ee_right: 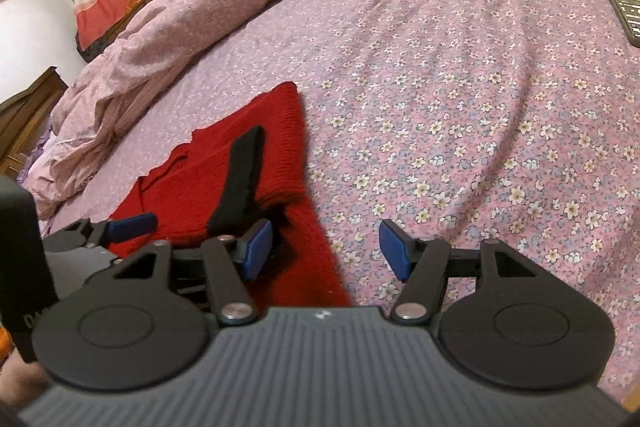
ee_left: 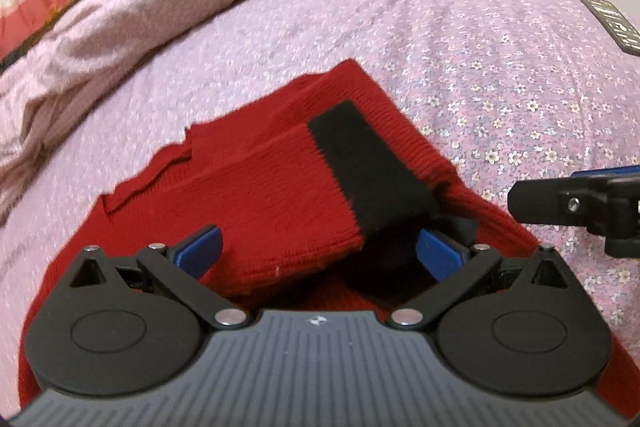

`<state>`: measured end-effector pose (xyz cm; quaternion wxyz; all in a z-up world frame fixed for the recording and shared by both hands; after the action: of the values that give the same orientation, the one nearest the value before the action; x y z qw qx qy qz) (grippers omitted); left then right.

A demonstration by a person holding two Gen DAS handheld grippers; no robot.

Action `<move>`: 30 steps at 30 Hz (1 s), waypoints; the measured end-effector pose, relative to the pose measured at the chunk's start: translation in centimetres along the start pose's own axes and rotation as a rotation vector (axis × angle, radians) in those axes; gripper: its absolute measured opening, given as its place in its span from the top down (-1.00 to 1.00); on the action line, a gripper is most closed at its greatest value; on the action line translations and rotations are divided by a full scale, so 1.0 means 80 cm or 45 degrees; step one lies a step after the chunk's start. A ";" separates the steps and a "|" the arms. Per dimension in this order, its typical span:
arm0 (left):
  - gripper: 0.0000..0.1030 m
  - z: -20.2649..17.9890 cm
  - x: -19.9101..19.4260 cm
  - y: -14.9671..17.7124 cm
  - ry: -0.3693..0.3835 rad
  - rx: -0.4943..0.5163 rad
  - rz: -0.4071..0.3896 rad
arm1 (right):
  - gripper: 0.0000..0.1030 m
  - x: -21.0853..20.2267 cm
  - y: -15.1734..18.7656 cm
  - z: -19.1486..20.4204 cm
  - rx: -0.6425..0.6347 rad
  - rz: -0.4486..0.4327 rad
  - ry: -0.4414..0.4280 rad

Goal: Fold small clothes

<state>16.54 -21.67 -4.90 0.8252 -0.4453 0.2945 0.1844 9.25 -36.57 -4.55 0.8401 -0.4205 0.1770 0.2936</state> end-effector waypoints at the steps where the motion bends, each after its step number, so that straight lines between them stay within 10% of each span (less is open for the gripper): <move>1: -1.00 -0.001 -0.001 -0.001 -0.012 0.007 -0.021 | -0.21 0.000 0.000 0.000 0.000 -0.001 -0.001; 13: -0.34 0.018 0.001 -0.004 -0.006 -0.101 -0.051 | -0.21 0.004 0.007 -0.005 0.034 0.013 -0.010; 19: -0.32 0.025 0.009 -0.002 -0.034 -0.164 -0.112 | -0.21 0.006 0.009 0.001 0.026 0.022 -0.007; 23: 0.18 0.042 0.016 0.004 -0.011 -0.245 -0.076 | -0.21 0.006 0.013 0.009 0.004 0.032 -0.016; 30: 0.51 0.090 0.003 0.007 -0.008 -0.432 -0.076 | -0.21 0.009 0.014 0.020 -0.020 0.045 -0.022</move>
<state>18.71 -15.31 -2.32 0.7442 -0.5862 0.2433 0.2081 9.16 -34.48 -4.69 0.8329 -0.4212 0.1750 0.3133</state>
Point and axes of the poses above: each gripper's, at about its wrist camera, not at the fingertips, and x roughly the way its jaws point, z to its left, y to its underside, the point moved 2 cm from there along x, roughly the way its jaws point, and after that the axes turned 12 degrees about -y, right-handed, at the moved point
